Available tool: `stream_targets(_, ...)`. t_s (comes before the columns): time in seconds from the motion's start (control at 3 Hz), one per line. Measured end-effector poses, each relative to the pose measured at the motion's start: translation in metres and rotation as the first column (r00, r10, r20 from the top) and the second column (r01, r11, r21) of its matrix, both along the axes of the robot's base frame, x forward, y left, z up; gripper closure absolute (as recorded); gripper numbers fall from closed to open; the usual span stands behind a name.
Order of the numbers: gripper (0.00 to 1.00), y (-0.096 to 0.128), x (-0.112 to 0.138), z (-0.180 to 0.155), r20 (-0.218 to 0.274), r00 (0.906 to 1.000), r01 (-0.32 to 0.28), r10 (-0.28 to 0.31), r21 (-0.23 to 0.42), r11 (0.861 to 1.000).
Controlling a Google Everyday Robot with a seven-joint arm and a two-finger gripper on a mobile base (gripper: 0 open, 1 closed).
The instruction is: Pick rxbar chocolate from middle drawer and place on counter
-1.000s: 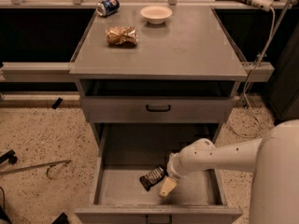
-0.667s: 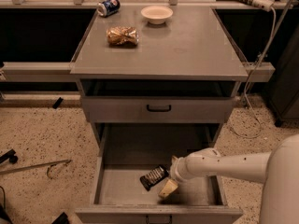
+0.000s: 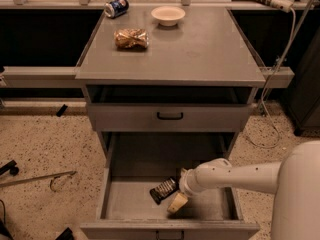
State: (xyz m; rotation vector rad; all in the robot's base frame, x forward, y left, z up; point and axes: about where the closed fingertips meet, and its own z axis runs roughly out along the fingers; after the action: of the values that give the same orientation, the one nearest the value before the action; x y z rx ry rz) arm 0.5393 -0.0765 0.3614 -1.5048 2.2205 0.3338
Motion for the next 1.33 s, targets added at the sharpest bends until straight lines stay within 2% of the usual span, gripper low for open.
stream_targets(0.67, 0.00, 0.044, 0.006, -0.036, -0.052, 0.9929, -0.107, 0.107, -0.003, 0.994)
stream_targets(1.33, 0.00, 0.044, 0.006, -0.034, -0.052, 0.9929, -0.107, 0.107, -0.003, 0.994)
